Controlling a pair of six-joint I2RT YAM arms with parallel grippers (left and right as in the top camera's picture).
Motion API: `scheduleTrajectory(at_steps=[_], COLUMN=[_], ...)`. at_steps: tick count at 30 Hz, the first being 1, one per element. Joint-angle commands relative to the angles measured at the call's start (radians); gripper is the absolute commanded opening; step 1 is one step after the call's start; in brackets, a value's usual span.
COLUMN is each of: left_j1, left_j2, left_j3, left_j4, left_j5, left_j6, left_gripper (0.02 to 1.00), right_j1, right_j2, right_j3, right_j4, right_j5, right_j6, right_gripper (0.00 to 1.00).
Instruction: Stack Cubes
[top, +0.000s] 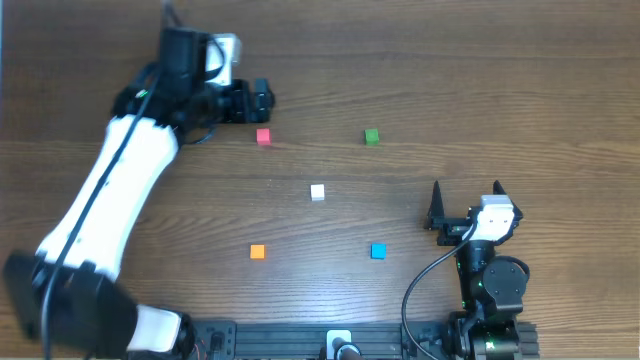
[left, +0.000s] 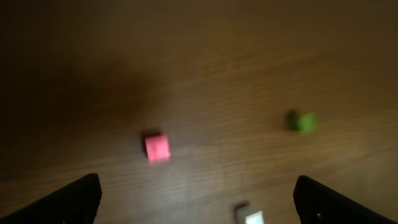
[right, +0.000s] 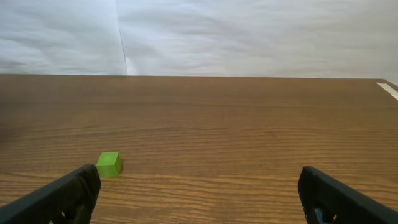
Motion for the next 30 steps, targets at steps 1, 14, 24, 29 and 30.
scheduleTrajectory(at_steps=[1,14,24,29,30], left_j1=[-0.087,-0.143,-0.130,-0.130,-0.130], left_j2=[0.241,0.410,0.469,0.482,0.484], left_j3=[0.127,0.131,0.131,0.131,0.131], left_j4=[-0.073,-0.091,-0.086,-0.072,-0.068], left_j5=[-0.114,-0.275,-0.306,-0.306,-0.306], left_j6=[-0.076,-0.137,-0.172,-0.172,-0.172], left_gripper=[0.998,0.961,0.904,0.849,0.831], right_j1=[-0.006,-0.006,-0.006,-0.006,-0.006], right_j2=[-0.009,-0.009,-0.009,-0.009,-0.009], right_j3=[-0.008,-0.008,-0.008,-0.008,-0.008], right_j4=[0.002,0.002,0.002,0.002,0.002], right_j5=[-0.008,-0.008,-0.008,-0.008,-0.008], right_j6=[-0.005,-0.005,-0.005,-0.005,-0.005], right_gripper=[0.991,0.993,0.991,0.991,0.993])
